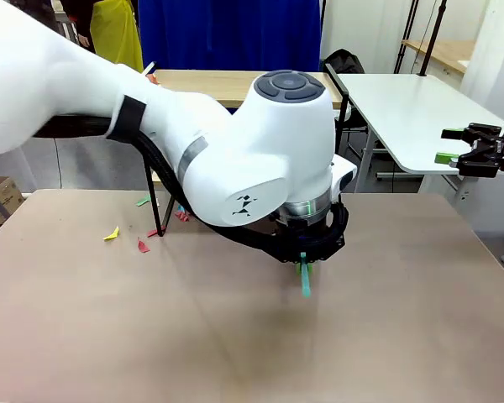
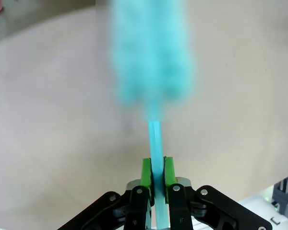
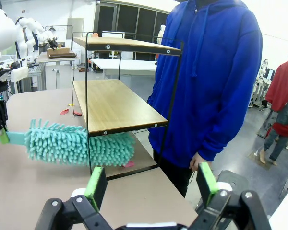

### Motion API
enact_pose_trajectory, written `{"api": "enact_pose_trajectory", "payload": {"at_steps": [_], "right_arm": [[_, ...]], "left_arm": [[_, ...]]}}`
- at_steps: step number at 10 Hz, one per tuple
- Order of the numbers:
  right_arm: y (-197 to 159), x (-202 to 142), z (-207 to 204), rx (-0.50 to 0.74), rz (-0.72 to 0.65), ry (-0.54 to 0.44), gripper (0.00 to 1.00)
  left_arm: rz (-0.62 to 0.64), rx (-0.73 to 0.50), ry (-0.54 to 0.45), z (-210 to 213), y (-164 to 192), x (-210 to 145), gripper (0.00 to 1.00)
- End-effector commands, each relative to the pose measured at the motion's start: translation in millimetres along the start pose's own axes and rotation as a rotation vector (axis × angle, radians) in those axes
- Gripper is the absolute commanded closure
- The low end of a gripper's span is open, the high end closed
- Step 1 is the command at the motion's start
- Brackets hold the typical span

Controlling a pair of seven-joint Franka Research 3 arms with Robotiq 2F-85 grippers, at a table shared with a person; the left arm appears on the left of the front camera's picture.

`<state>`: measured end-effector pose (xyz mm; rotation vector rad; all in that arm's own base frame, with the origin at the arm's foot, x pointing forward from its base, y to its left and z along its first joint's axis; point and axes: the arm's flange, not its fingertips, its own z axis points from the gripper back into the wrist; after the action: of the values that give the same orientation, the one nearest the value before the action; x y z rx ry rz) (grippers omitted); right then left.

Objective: Clean the shelf.
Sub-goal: Clean the specific section of the Shelf indicated by the human with the Duster.

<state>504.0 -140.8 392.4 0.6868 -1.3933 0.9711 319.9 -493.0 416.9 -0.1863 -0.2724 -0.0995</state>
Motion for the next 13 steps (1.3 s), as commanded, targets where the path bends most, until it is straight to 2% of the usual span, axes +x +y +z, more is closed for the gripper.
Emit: {"api": "enact_pose_trajectory", "payload": {"at_steps": [1,5,6,10,11,12,13], "right_arm": [[0.0,2.5,-0.6,-0.001,0.005,-0.002,0.0],[0.0,2.5,-0.6,-0.001,0.005,-0.002,0.0],[0.0,2.5,-0.6,-0.001,0.005,-0.002,0.0],[0.0,2.5,-0.6,-0.001,0.005,-0.002,0.0],[0.0,2.5,-0.6,-0.001,0.005,-0.002,0.0],[0.0,2.5,-0.6,-0.001,0.005,-0.002,0.0],[0.0,2.5,-0.6,-0.001,0.005,-0.002,0.0]], "left_arm": [[0.036,-0.002,-0.057,-9.4,-16.9,16.7,0.87],[0.108,-0.03,-0.088,-40.3,-25.2,48.1,0.87],[0.117,-0.068,-0.065,-47.9,-28.1,51.9,0.87],[0.184,-0.014,-0.018,-85.7,-22.5,62.3,0.87],[0.182,-0.02,0.03,-89.2,-20.7,64.8,0.87],[0.13,-0.021,-0.014,-84.0,-17.0,61.2,0.87],[0.13,-0.021,-0.014,-84.0,-17.0,61.2,0.87]]}}
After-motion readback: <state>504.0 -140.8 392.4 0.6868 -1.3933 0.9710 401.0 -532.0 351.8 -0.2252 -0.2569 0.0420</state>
